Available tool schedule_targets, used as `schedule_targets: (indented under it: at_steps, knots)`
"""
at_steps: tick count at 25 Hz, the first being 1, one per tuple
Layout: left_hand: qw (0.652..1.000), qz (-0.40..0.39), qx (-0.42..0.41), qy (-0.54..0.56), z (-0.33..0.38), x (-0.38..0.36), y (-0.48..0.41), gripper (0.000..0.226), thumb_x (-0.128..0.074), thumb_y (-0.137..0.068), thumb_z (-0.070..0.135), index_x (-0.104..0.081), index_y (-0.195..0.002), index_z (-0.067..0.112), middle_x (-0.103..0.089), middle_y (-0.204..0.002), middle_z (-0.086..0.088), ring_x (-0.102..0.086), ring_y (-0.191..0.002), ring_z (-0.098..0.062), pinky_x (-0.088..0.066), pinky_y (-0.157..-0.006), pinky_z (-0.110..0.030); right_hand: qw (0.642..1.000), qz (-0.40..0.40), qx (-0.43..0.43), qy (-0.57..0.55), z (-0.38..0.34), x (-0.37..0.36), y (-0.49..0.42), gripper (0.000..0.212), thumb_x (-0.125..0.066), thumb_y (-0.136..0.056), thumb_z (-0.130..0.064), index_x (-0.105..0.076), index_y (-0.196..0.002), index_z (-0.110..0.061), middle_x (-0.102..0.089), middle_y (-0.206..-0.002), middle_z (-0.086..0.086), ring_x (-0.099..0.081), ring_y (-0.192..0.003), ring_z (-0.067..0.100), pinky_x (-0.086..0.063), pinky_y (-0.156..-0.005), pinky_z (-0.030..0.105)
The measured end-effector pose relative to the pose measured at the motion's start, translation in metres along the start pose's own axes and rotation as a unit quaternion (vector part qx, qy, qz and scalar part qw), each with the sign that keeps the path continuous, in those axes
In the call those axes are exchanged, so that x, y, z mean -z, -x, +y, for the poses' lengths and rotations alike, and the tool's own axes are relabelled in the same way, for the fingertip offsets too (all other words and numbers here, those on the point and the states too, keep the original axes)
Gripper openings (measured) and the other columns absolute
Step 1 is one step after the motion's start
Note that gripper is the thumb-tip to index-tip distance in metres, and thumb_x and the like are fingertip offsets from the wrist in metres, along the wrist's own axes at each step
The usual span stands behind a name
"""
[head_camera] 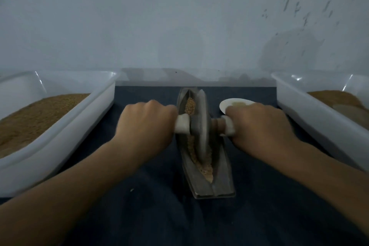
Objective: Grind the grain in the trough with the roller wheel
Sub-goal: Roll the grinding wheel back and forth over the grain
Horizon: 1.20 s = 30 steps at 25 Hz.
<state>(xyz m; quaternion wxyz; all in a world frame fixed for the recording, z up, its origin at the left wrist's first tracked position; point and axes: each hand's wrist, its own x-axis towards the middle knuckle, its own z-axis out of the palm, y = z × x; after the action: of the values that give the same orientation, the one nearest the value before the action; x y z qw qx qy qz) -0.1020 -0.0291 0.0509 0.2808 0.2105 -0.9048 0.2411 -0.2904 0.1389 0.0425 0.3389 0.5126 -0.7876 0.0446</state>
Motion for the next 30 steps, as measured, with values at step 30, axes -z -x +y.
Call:
schedule_targets:
  at_steps: [30]
  knots:
    - [1.0, 0.02, -0.008, -0.007, -0.002, -0.011, 0.01, 0.033, -0.062, -0.064, 0.02, -0.029, -0.066, 0.024, -0.024, -0.051, 0.007, -0.017, -0.041, -0.017, -0.01, -0.047, -0.02, 0.995, 0.086, 0.053, 0.006, 0.007, -0.002, 0.003, 0.028, -0.055, -0.065, -0.036, -0.029, -0.067, -0.028, -0.011, -0.057, -0.014, -0.003, -0.051, 0.002, -0.004, -0.052, 0.016]
